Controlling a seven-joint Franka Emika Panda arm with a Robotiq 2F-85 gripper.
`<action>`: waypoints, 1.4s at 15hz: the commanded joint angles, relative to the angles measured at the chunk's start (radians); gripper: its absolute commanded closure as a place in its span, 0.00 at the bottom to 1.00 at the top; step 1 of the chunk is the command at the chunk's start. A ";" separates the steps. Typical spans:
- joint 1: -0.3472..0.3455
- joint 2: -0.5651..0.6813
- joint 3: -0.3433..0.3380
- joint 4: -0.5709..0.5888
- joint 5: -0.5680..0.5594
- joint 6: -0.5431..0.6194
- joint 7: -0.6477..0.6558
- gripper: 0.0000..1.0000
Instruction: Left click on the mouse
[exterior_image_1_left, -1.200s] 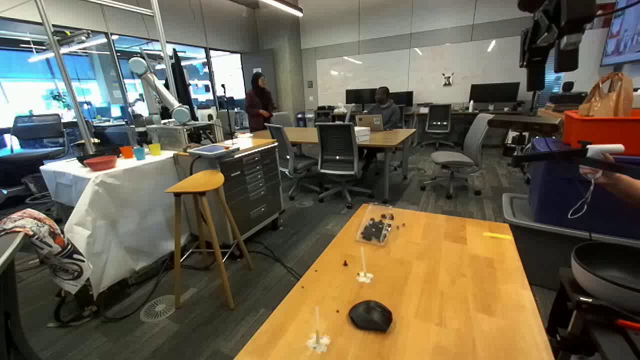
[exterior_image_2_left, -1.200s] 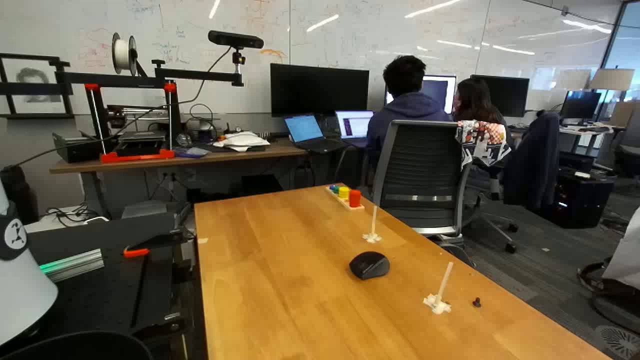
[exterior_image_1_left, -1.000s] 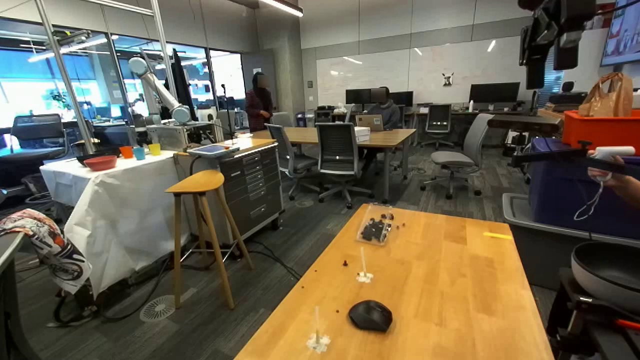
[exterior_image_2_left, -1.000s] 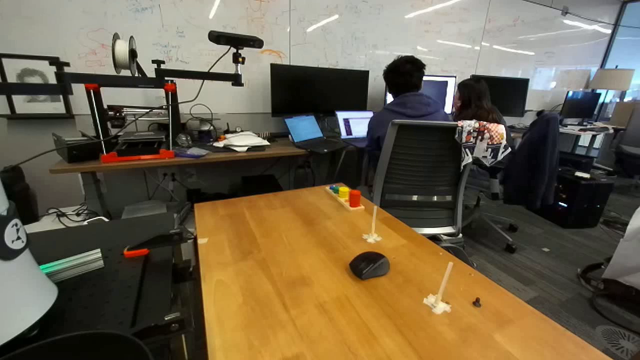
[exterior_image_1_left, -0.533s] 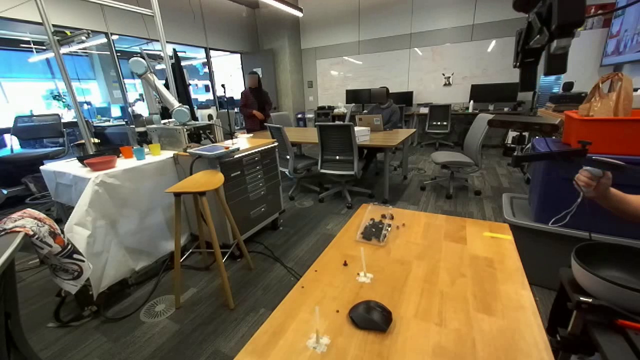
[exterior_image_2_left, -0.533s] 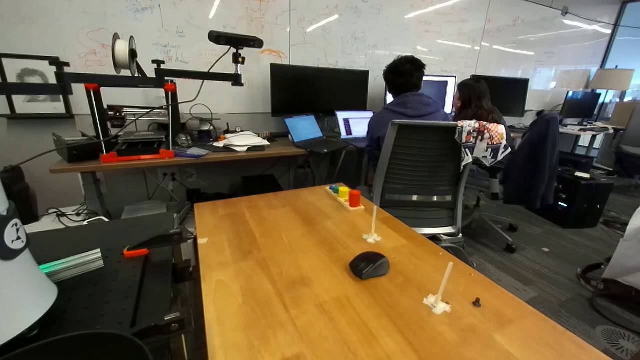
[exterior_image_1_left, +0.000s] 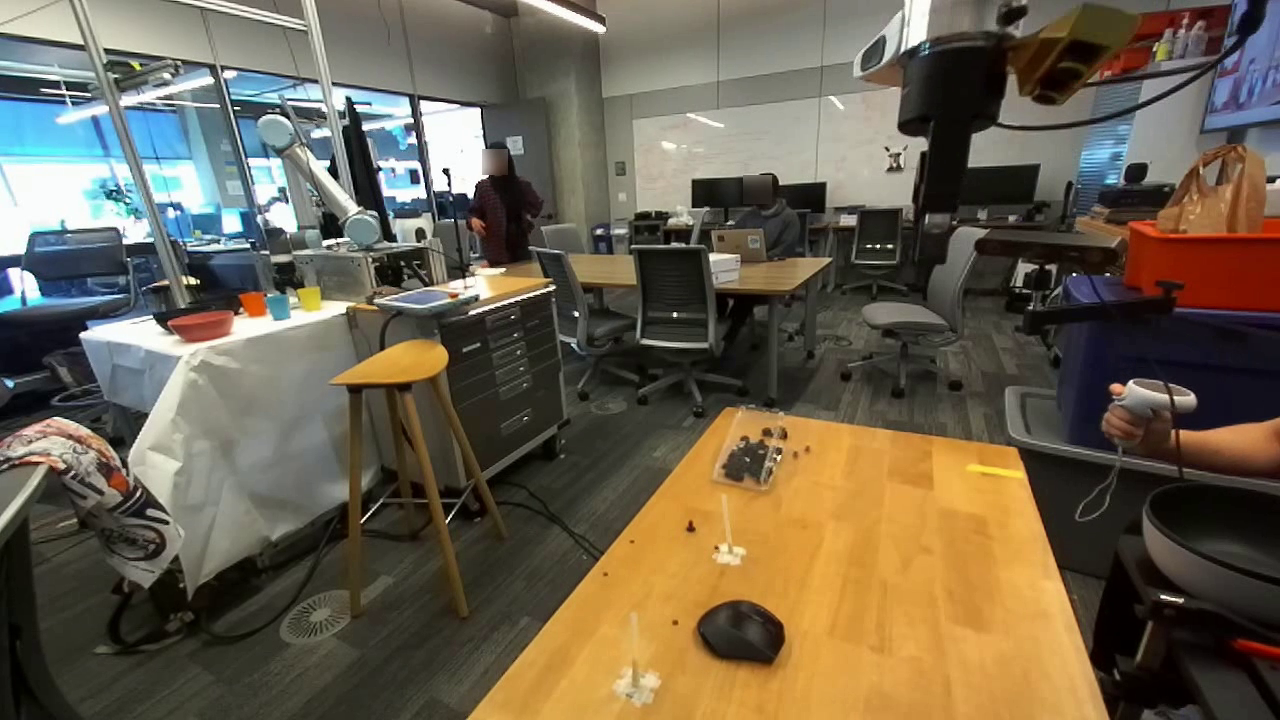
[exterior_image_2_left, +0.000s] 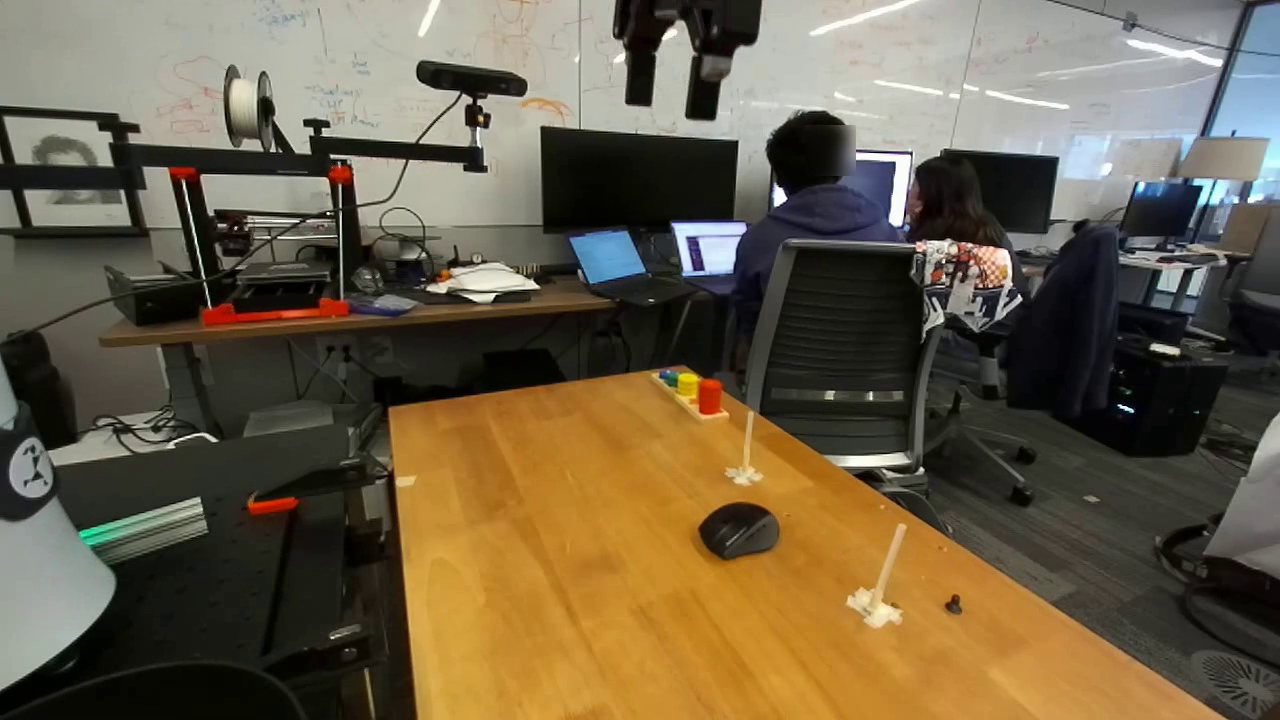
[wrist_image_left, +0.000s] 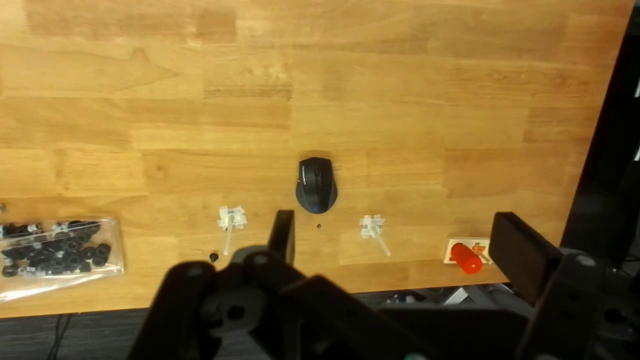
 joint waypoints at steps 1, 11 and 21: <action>-0.010 0.136 0.020 0.038 -0.001 0.082 0.004 0.00; -0.002 0.450 0.097 0.113 -0.017 0.213 0.021 0.34; 0.016 0.707 0.104 0.231 -0.161 0.286 0.123 0.99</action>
